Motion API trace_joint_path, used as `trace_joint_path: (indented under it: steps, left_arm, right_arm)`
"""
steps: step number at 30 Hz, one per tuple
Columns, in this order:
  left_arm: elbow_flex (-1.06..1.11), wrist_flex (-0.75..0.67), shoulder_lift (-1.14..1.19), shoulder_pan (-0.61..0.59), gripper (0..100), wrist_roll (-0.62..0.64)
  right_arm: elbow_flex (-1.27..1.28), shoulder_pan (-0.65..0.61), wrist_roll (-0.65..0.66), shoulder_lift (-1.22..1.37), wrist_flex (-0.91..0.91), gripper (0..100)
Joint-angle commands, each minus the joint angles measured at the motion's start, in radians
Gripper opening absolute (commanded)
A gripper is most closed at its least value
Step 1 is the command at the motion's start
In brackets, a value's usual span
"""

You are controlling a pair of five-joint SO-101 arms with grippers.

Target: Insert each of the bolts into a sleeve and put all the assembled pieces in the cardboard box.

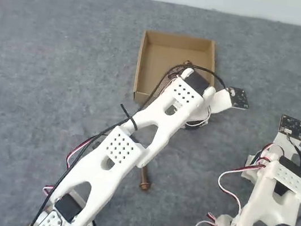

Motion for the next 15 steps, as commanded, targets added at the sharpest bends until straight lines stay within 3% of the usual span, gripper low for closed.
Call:
trace_joint_path:
  steps: [1, 6, 15]
  left_arm:
    - [-0.038, 0.037, -0.015, -0.002, 1, 0.066]
    - [0.058, 0.037, -0.095, 0.006, 1, 0.144]
    - [0.53, 0.012, -0.408, 0.032, 1, 0.342]
  right_arm:
    - [-0.006, 0.005, 0.011, -0.007, -0.013, 0.7]
    - [-0.006, 0.005, 0.011, -0.007, -0.015, 0.8]
    - [-0.006, -0.016, 0.012, -0.007, -0.015, 0.8]
